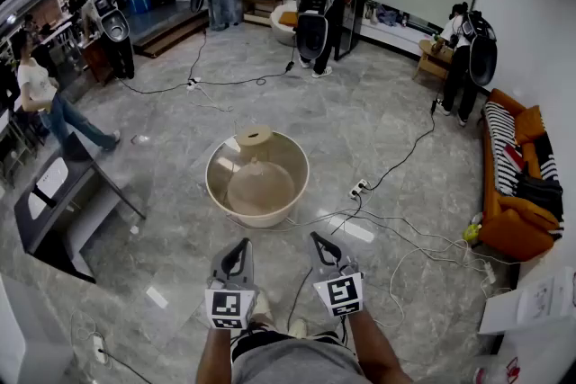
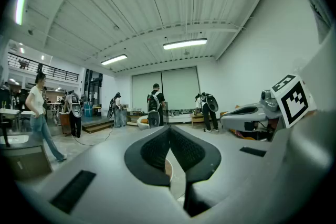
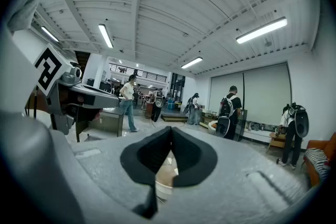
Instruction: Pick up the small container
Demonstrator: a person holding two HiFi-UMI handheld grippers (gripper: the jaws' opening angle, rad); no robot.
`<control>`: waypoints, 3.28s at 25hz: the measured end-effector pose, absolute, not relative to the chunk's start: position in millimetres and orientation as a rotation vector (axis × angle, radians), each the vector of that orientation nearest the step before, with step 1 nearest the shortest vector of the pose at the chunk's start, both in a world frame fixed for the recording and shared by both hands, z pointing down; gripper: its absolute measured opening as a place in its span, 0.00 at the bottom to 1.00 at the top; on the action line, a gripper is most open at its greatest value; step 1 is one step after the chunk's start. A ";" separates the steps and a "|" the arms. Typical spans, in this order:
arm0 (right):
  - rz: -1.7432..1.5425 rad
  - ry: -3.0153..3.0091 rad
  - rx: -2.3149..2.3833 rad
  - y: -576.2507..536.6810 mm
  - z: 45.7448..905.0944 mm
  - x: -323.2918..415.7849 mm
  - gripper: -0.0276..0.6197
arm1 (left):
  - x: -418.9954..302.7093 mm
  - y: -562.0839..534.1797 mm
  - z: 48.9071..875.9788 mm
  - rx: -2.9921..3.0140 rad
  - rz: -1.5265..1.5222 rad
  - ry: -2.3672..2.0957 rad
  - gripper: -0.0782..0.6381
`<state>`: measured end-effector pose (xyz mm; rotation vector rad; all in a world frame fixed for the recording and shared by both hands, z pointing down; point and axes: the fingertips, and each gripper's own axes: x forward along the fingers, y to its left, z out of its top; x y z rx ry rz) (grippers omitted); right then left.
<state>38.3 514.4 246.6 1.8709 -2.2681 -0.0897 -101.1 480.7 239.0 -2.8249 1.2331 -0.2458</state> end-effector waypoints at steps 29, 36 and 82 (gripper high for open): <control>-0.037 -2.297 1.820 233.7 262.7 84.2 0.04 | -41.8 194.9 257.2 -2.866 -0.279 1.246 0.13; 0.016 -2.309 1.768 125.4 276.6 84.9 0.04 | -36.4 89.6 272.9 -2.892 -0.311 1.266 0.13; 0.345 -2.407 1.318 -202.1 713.9 45.6 0.04 | -42.0 -202.5 683.9 -3.001 -0.566 1.710 0.13</control>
